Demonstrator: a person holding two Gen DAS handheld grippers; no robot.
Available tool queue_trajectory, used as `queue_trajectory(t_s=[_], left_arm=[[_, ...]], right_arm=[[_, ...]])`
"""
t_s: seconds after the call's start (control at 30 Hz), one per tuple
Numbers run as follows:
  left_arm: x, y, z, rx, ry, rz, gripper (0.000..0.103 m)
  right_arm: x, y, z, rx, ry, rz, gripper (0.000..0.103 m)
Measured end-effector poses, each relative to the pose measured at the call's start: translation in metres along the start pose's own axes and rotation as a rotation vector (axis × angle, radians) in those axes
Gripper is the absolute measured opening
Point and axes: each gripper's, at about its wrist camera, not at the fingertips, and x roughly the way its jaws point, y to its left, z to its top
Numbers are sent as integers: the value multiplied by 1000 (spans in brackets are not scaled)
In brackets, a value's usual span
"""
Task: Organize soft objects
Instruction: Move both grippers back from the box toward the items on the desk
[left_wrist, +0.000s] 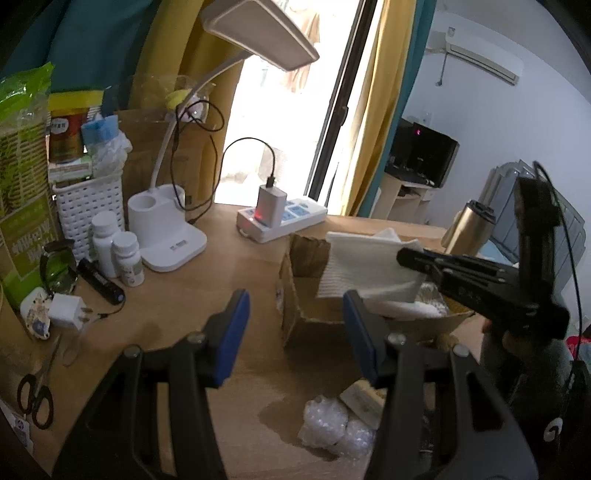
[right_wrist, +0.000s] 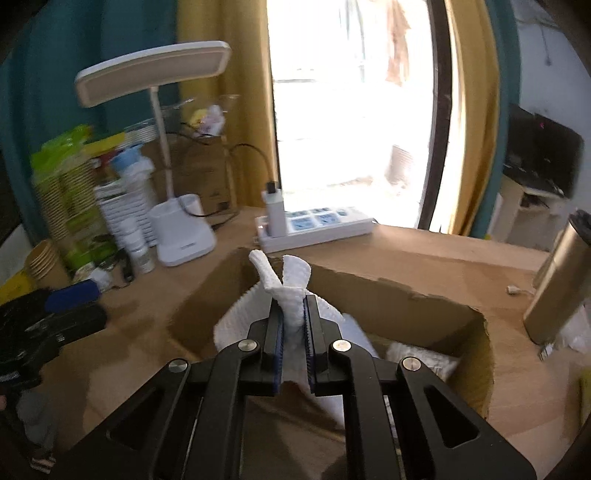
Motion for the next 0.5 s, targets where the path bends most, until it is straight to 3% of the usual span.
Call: queue_trajectory(t_s=[0.1,0.2,0.23,0.5], left_arm=[[-3,4,-1,-6,-4,5,54],[-8,6,-3,-12,-7,8,54],[-9,7,-3,-13,-8,8,54],[-24,0,-10,-4,-28,-8,54]], right_arm=[[9,2,1,19,4,12,16],[26,12,0,0,78,45,42],[30,15,-2,-8,98,50,45],[2,21,-10,-32,66,24,53]])
